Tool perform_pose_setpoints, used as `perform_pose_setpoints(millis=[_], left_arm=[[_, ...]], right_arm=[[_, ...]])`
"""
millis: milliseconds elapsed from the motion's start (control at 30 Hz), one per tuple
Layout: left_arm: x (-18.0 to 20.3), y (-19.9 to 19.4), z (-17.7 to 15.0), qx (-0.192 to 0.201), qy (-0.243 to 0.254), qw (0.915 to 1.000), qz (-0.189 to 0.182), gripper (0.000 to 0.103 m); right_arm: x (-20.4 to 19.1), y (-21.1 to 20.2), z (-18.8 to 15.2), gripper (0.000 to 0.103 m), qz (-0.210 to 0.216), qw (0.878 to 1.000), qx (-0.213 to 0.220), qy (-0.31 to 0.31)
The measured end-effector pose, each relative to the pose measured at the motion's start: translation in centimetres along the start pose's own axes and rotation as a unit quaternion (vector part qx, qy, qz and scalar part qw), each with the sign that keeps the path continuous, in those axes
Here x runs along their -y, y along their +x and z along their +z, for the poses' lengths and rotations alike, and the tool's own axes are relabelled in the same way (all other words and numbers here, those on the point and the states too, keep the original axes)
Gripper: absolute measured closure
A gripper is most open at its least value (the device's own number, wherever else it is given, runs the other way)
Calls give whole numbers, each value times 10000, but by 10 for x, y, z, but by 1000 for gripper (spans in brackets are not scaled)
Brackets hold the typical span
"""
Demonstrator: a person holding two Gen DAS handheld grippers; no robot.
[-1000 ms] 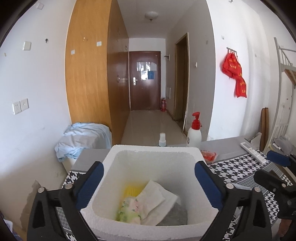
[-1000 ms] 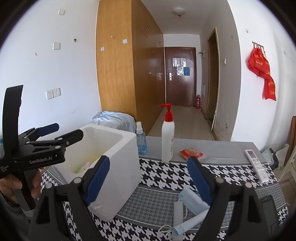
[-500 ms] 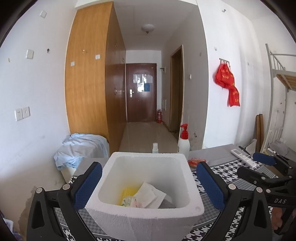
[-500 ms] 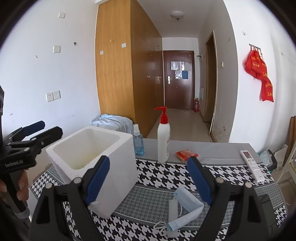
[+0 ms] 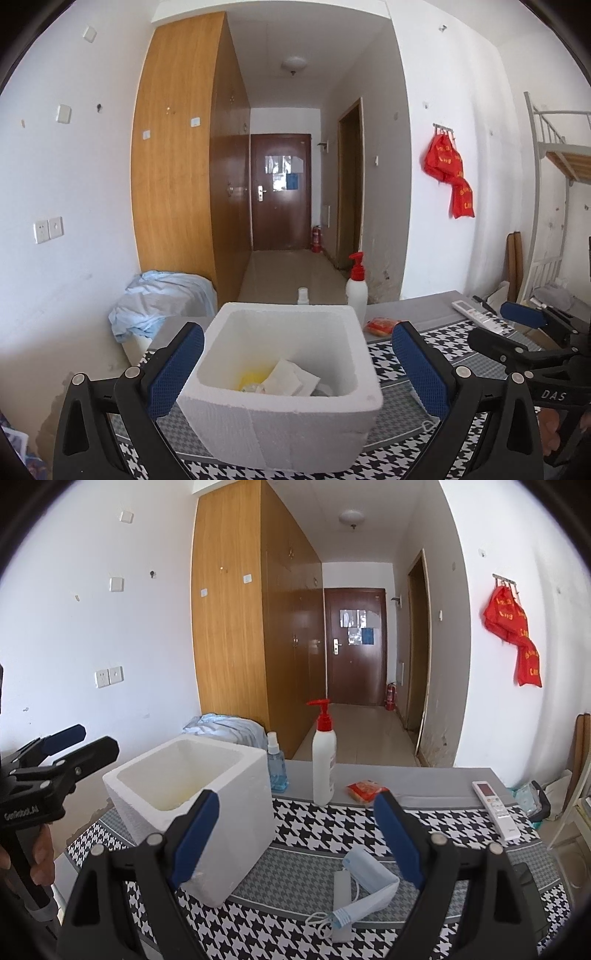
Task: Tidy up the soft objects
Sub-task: 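Withdraw both tools from the box back toward the blue face mask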
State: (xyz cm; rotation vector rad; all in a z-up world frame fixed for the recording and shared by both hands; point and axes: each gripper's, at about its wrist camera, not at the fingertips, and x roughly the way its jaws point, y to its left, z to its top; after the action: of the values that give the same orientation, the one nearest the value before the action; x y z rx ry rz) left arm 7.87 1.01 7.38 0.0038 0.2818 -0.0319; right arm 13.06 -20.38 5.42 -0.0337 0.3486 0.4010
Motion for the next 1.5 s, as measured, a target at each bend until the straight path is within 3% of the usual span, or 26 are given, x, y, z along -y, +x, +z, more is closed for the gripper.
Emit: perform_pose_setpoints(millis=[400,767,1167,1500], left_arm=[[25,-15,-11,258,51,9996,-78,1],[37,-19,-23,250,150,9995,-141,1],[46,-16,-37,241,147,9990,-350,1],[65,-6,-52,87,239,9970,-730,1]], right_arm=[[15,-18,-10,14,-93,9998,117,133],[25,-20,-21,14,-210,9997,95,119],[39,-25,-34,14,-289,9992,117,245],[48,-26,-46,14,-438,9986,23,303]])
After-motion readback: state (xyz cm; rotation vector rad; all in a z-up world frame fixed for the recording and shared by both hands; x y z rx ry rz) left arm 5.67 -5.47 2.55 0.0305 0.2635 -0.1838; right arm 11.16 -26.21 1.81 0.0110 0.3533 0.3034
